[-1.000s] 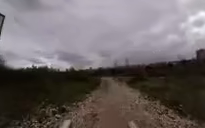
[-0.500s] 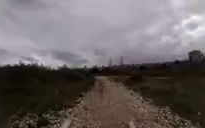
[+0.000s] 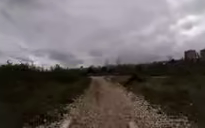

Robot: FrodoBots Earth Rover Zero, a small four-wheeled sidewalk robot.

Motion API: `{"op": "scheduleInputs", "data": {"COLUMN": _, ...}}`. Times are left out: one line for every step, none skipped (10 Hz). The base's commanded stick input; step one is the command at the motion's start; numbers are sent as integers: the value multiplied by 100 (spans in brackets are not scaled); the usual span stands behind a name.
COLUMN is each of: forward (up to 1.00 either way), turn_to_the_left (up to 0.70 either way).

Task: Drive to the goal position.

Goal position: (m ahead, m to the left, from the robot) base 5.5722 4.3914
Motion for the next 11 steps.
{"op": "scheduleInputs", "data": {"forward": 70, "turn_to_the_left": 0}}
{"op": "scheduleInputs", "data": {"forward": 70, "turn_to_the_left": 0}}
{"op": "scheduleInputs", "data": {"forward": 70, "turn_to_the_left": 0}}
{"op": "scheduleInputs", "data": {"forward": 70, "turn_to_the_left": 0}}
{"op": "scheduleInputs", "data": {"forward": 70, "turn_to_the_left": 0}}
{"op": "scheduleInputs", "data": {"forward": 70, "turn_to_the_left": 0}}
{"op": "scheduleInputs", "data": {"forward": 70, "turn_to_the_left": 0}}
{"op": "scheduleInputs", "data": {"forward": 70, "turn_to_the_left": 0}}
{"op": "scheduleInputs", "data": {"forward": 70, "turn_to_the_left": 0}}
{"op": "scheduleInputs", "data": {"forward": 70, "turn_to_the_left": 0}}
{"op": "scheduleInputs", "data": {"forward": 70, "turn_to_the_left": 0}}
